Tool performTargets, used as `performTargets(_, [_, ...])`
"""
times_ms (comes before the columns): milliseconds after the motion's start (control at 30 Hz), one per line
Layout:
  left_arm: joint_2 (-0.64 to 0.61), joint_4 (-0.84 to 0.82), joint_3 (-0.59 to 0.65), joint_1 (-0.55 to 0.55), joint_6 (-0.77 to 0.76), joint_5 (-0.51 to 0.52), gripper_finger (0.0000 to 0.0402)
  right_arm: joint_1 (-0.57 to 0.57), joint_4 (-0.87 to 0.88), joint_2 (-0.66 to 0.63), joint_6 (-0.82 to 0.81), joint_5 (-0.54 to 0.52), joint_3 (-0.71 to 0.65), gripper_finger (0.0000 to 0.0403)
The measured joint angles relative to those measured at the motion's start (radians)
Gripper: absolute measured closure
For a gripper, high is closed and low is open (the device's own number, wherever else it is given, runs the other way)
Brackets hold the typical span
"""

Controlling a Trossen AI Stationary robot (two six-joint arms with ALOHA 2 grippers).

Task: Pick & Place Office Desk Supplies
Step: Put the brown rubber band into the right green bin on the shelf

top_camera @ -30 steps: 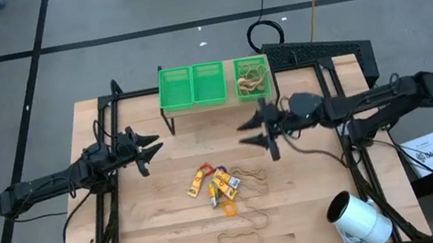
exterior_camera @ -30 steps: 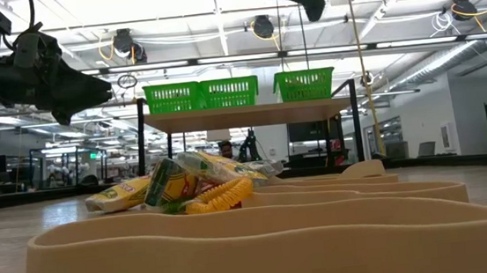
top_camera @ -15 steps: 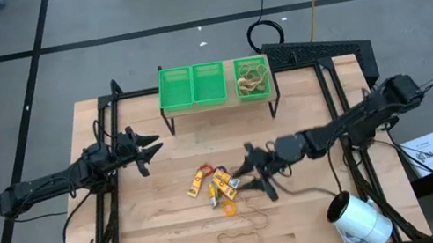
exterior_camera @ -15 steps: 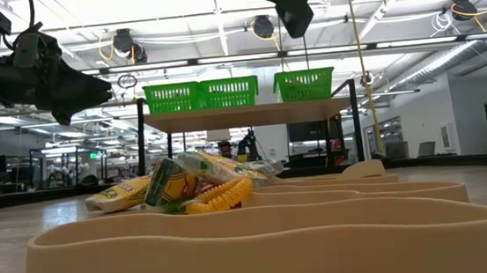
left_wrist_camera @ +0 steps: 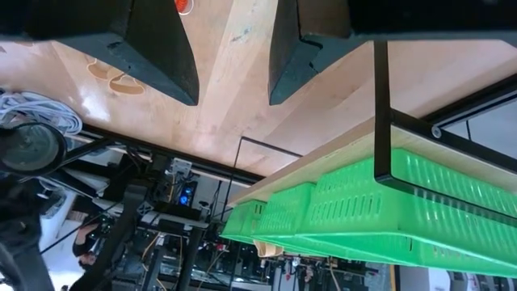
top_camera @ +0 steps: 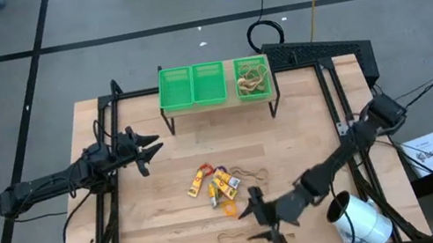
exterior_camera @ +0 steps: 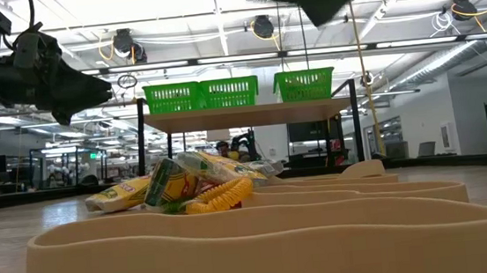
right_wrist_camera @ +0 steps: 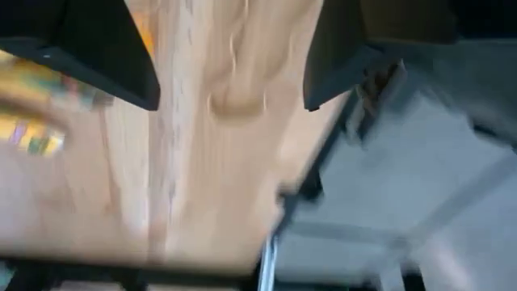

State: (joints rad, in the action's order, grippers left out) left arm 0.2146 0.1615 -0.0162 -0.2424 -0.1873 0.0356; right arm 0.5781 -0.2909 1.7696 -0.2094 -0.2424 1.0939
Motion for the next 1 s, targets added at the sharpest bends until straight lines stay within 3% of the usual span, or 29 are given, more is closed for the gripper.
performTargets(133, [0.0,-0.001,0.0,0.0,0.0,0.0,0.0243,0.035,0.033,0.076,-0.038,-0.023,0.025,0.0087])
performTargets(400, [0.0,0.0,0.0,0.0,0.0,0.0,0.0243,0.064,0.041,0.21,-0.069,-0.021,0.024,0.0089])
performTargets(633, [0.0,-0.001,0.0,0.0,0.0,0.0,0.0243,0.098,0.071,0.256,-0.103,-0.03,0.025,0.009])
performTargets(733, [0.0,-0.001,0.0,0.0,0.0,0.0,0.0243,0.104,0.117,0.255,-0.126,-0.08,0.026,0.0091])
performTargets(1000, [0.0,-0.001,0.0,0.0,0.0,0.0,0.0243,0.099,0.211,0.252,-0.176,-0.14,0.027,0.0146])
